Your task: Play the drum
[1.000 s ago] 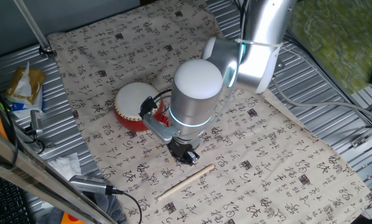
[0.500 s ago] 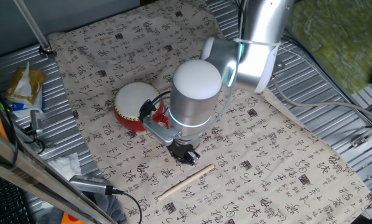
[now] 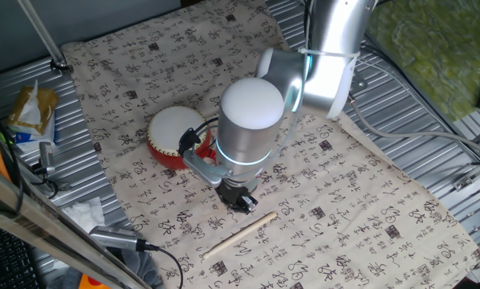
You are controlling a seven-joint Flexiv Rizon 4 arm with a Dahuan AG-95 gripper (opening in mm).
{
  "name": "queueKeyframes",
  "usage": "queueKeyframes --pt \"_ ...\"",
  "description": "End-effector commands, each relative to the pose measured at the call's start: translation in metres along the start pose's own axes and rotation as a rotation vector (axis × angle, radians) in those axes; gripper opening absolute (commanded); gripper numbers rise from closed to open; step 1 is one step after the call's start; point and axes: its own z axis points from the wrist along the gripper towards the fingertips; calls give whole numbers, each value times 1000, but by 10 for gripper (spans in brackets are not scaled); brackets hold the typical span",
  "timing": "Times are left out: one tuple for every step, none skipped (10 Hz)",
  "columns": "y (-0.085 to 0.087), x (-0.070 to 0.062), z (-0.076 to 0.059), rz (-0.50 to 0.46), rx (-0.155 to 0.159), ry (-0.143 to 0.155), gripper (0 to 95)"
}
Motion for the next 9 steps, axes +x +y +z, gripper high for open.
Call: queueKeyframes --pt "6 1 8 23 -38 -7 0" --pt "12 3 15 34 -58 -14 0" --pt "21 6 21 41 -65 -16 0" --pt "29 8 27 54 -66 -17 0" --pt "41 11 34 80 -66 -16 0" --pt "47 13 37 90 -64 -16 0" --pt "57 17 40 109 -61 -15 0" --pt "63 21 42 127 -61 -15 0" --pt "67 25 44 138 -61 -19 190"
